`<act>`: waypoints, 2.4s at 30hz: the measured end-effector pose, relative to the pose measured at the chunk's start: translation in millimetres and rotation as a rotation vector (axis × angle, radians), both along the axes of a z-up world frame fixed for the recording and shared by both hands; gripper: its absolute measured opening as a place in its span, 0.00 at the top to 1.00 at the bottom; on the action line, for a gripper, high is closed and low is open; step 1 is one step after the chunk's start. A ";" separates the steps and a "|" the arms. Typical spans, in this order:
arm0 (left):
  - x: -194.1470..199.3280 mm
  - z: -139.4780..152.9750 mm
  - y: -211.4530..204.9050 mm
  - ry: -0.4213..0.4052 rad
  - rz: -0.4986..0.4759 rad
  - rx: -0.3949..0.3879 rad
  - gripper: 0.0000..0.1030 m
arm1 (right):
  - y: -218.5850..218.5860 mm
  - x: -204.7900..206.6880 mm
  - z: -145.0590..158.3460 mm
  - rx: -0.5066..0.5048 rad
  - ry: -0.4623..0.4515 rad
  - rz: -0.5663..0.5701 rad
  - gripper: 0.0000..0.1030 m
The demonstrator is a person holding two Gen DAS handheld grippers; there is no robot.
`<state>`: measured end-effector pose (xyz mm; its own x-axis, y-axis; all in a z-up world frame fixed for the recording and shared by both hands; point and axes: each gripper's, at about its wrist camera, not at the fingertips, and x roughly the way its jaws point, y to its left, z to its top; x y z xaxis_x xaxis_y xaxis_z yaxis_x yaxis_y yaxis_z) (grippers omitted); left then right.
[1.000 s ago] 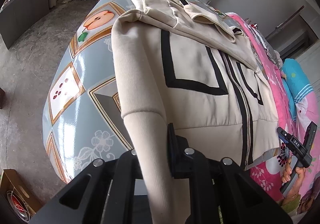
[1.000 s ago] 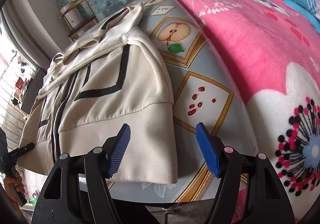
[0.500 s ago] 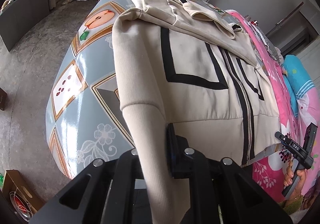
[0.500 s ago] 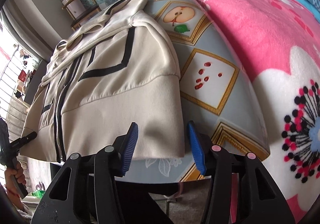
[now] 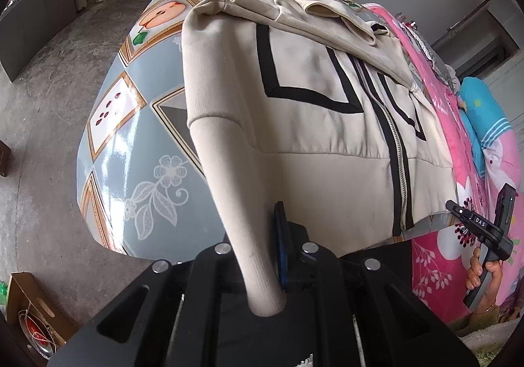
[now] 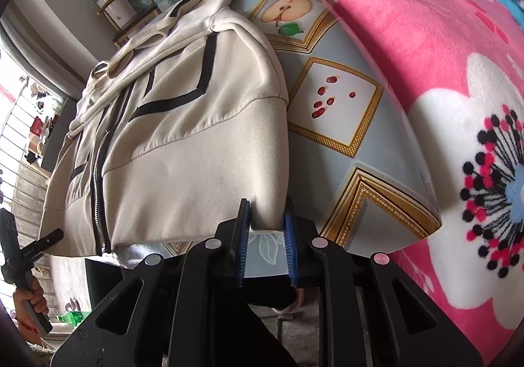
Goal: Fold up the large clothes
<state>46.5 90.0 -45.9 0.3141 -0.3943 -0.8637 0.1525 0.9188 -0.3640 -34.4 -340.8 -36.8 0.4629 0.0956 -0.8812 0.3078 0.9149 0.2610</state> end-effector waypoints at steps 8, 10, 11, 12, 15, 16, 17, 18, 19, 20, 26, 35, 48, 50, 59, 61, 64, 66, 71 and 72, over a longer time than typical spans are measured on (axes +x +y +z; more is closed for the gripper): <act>-4.6 11.0 -11.5 -0.063 -0.064 0.079 0.90 | 2.4 -4.4 8.2 0.012 -0.028 -0.001 0.94; -4.5 13.9 -10.8 -0.069 -0.063 0.073 0.91 | 1.3 -5.9 11.6 0.024 -0.042 -0.007 0.95; -4.8 16.0 -10.4 -0.074 -0.063 0.067 0.91 | 0.6 -6.6 13.7 0.031 -0.049 -0.009 0.95; -5.0 18.7 -10.1 -0.081 -0.063 0.061 0.92 | 0.1 -7.1 16.3 0.035 -0.057 -0.011 0.95; -4.8 26.7 -9.6 -0.101 -0.061 0.039 0.93 | -0.3 -7.6 24.2 0.043 -0.080 -0.012 0.95; -4.3 30.1 -8.9 -0.109 -0.060 0.028 0.93 | -0.1 -7.4 27.3 0.045 -0.089 -0.011 0.95; -4.1 33.3 -8.8 -0.116 -0.058 0.019 0.93 | 0.2 -7.0 30.2 0.045 -0.097 -0.010 0.95; -3.4 36.5 -8.3 -0.124 -0.056 0.010 0.93 | 0.7 -6.3 33.0 0.044 -0.104 -0.010 0.95; -2.9 39.1 -7.9 -0.130 -0.055 0.004 0.93 | 0.7 -5.9 36.1 0.046 -0.113 -0.009 0.95; -2.0 42.0 -7.7 -0.137 -0.054 -0.003 0.93 | 1.0 -5.3 38.8 0.049 -0.122 -0.007 0.95; 2.8 56.4 -8.0 -0.170 -0.053 -0.050 0.93 | 5.5 -0.4 51.4 0.042 -0.171 0.000 0.95; 19.7 78.5 -8.6 -0.222 -0.053 -0.106 0.94 | 6.3 14.8 74.4 0.048 -0.247 0.020 0.95; 97.6 126.1 0.4 -0.315 -0.015 -0.209 0.94 | -2.9 106.5 134.0 0.068 -0.398 0.111 0.95; 117.1 132.2 1.4 -0.322 -0.003 -0.218 0.94 | -8.7 132.8 141.0 0.100 -0.414 0.115 0.95; 236.6 128.5 9.9 -0.252 0.054 -0.270 0.94 | -30.0 269.4 147.9 0.171 -0.391 0.126 0.95; 265.9 120.2 11.3 -0.221 0.071 -0.269 0.93 | -36.1 303.7 139.9 0.194 -0.367 0.113 0.95; 312.1 96.5 13.5 -0.162 0.112 -0.259 0.86 | -50.8 353.1 111.2 0.256 -0.311 0.068 0.94; 342.8 68.9 14.8 -0.095 0.132 -0.295 0.74 | -65.3 382.5 78.8 0.352 -0.278 0.034 0.87; 377.9 19.3 36.0 -0.022 0.294 -0.316 0.44 | -95.3 406.8 17.6 0.340 -0.136 -0.099 0.62; 378.3 14.1 42.0 -0.003 0.322 -0.361 0.44 | -98.1 403.4 14.8 0.339 -0.129 -0.105 0.62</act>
<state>424.8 132.0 -31.8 0.4719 -0.5506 -0.6885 -0.1175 0.7347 -0.6681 369.1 -438.9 -22.0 0.5908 0.3181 -0.7415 0.3402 0.7351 0.5864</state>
